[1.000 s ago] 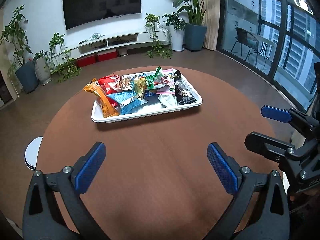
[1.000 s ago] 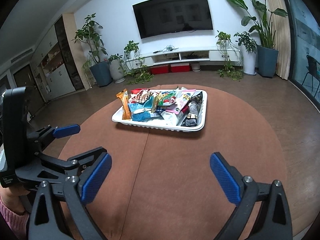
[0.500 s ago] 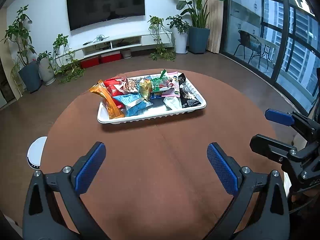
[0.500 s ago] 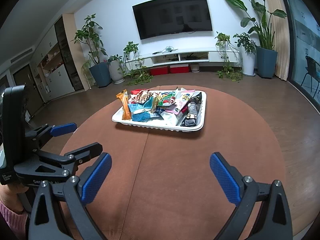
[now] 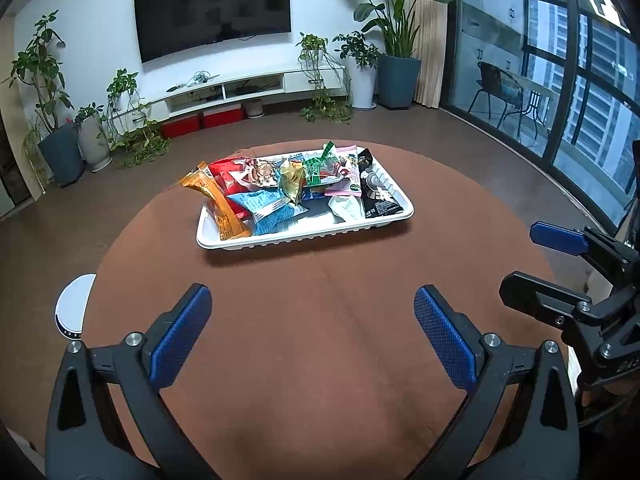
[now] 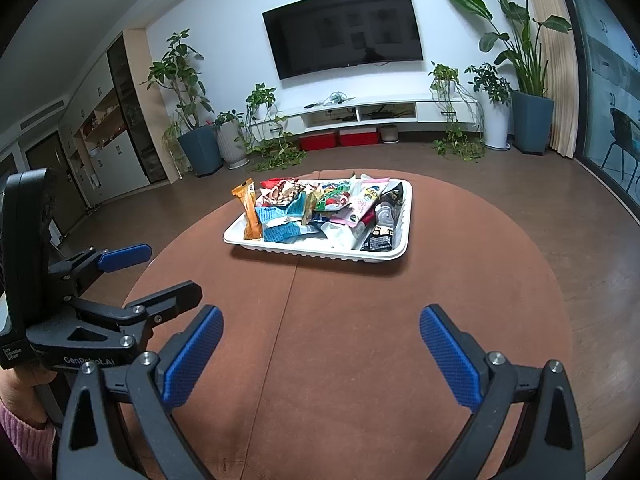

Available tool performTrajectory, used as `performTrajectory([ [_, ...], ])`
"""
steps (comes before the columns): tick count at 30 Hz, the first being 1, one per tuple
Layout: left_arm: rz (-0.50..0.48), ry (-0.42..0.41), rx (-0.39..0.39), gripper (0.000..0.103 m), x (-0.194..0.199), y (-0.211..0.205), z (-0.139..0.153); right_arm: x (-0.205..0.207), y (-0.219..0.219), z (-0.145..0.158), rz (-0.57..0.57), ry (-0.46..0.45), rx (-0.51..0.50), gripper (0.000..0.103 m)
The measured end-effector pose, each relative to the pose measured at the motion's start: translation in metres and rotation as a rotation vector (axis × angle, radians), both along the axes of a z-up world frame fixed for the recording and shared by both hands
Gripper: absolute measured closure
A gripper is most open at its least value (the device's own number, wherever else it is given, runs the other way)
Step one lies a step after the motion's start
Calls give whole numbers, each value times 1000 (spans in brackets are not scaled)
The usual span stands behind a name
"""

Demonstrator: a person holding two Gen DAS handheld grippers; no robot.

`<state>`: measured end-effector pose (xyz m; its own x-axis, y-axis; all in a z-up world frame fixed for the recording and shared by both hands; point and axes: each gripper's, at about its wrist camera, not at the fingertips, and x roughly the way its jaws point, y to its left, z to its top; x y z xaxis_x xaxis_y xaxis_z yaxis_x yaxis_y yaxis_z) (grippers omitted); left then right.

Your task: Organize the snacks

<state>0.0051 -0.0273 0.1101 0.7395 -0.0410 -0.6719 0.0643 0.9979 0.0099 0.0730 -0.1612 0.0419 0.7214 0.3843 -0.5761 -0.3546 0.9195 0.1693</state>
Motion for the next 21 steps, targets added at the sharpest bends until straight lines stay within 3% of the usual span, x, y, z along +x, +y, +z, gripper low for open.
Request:
performTrajectory([
  [21,0,-6,0,0,1,1,2,0,-1,0,1,1,3,2],
])
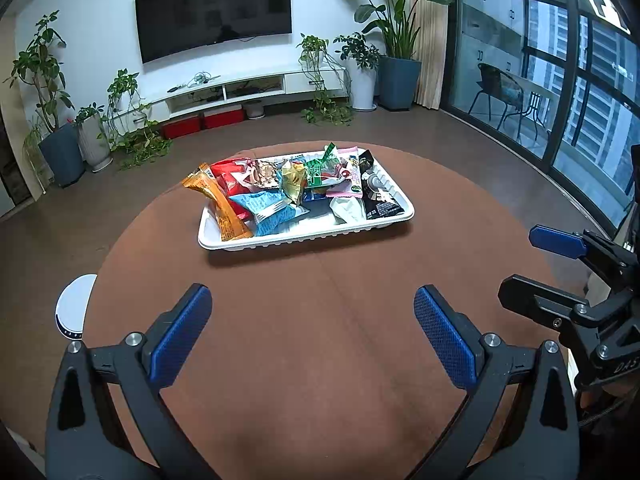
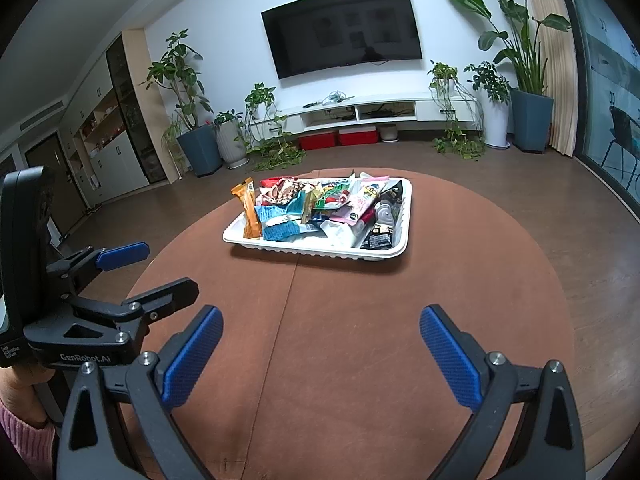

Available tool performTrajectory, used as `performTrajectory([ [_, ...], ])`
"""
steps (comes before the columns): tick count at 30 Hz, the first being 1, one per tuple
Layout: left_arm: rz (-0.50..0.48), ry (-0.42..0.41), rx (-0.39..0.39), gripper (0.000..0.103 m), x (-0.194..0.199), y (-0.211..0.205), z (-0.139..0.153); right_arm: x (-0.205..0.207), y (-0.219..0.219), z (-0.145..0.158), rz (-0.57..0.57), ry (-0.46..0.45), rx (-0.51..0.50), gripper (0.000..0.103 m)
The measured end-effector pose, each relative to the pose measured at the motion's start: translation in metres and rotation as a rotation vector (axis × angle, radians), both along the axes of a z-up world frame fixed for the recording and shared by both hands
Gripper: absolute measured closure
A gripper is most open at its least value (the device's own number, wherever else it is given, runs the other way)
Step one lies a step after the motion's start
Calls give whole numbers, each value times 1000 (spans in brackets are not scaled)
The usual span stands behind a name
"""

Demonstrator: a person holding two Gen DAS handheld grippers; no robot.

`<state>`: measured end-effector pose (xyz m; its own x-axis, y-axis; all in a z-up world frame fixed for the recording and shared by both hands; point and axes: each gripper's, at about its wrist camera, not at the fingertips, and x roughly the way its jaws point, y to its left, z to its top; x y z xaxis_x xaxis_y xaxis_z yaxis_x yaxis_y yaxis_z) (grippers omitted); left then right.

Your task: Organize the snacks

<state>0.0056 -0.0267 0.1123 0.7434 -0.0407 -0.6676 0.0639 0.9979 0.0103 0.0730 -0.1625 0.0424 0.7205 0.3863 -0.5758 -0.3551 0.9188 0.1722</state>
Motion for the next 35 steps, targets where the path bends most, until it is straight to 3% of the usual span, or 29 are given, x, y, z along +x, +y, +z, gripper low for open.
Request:
performTrajectory([
  [10,-31,-30,-7,0,-4,-3,3,0,0,-1,0,2,3,2],
  [21,3,-87,115,0,-14,-19,3,-5,4,-4,2,8,11,2],
  [30,42,-71,62,1,-14,-9,-2,-6,6,-6,1,15,21,2],
  [35,62,-71,80,1,-13,-6,-4,-5,3,-7,3,21,26,2],
])
